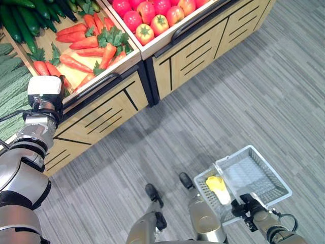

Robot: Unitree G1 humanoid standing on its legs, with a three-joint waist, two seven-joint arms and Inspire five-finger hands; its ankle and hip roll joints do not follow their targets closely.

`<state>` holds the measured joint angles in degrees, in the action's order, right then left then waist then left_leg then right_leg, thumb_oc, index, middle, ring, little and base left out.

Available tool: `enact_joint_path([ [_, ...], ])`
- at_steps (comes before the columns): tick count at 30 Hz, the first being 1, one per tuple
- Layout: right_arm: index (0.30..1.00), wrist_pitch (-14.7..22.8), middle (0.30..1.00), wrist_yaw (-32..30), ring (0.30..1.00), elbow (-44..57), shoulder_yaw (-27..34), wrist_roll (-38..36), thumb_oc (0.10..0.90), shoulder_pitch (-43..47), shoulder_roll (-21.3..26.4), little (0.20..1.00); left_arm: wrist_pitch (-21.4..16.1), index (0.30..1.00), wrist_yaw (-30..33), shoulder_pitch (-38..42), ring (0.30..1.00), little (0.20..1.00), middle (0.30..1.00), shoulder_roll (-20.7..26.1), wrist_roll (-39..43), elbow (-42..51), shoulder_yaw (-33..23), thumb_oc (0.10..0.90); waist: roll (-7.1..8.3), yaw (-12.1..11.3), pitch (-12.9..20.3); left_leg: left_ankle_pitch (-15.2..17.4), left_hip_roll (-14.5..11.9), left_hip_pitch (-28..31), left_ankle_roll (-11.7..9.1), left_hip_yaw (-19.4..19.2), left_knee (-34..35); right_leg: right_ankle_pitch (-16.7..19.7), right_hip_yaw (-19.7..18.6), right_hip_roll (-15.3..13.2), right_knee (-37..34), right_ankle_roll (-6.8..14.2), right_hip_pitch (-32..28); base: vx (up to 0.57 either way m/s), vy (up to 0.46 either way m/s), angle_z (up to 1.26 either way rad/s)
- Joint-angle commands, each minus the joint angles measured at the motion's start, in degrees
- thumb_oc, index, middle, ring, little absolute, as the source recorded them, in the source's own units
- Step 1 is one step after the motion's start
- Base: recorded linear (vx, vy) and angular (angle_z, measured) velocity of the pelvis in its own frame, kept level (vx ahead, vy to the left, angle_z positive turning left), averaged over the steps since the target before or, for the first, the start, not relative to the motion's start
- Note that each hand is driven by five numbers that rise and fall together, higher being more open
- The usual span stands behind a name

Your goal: Get the vegetables into the basket

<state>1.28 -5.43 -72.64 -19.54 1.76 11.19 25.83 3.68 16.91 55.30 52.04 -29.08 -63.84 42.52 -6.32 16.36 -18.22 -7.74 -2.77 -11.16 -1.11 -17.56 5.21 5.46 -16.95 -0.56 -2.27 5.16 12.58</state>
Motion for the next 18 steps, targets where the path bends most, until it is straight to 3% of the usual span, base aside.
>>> enact_joint_path([
  [1,0.3,-0.6,0.3,-0.1,0.3,-0.5,-2.9,0.2,0.4,-4.7,0.4,0.3,2.7,1.0,6.2,8.0,1.0,1.0,1.0,3.6,2.3,-1.4,-3.5,0.9,0.12,-0.5,4.9,2.6,-0.8,3.2,-4.8,2.6,-0.2,1.6,1.6,-1.2,1.5,3.5,4.2,0.04,-0.031,0.0],
  [7,0.3,-0.6,0.3,-0.1,0.3,-0.7,-3.1,0.6,0.4,-5.1,0.6,0.3,2.7,1.0,6.5,9.3,1.0,1.0,1.0,4.0,1.9,-1.1,-2.6,0.9,-0.12,-0.5,5.4,2.7,-1.1,4.4,-4.9,2.3,-0.2,1.2,1.7,-0.8,1.5,3.3,3.1,0.01,-0.012,-0.02],
  [18,0.3,0.0,0.3,-0.1,0.3,-1.6,-4.9,1.2,0.4,-3.5,1.3,0.3,4.2,1.0,6.0,16.4,1.0,1.0,1.0,7.8,-6.4,-5.7,6.6,0.9,-0.95,-0.3,5.1,1.8,-2.0,2.8,-5.4,1.7,-0.2,1.8,1.8,0.1,1.5,3.0,4.7,0.0,-0.011,-0.01],
])
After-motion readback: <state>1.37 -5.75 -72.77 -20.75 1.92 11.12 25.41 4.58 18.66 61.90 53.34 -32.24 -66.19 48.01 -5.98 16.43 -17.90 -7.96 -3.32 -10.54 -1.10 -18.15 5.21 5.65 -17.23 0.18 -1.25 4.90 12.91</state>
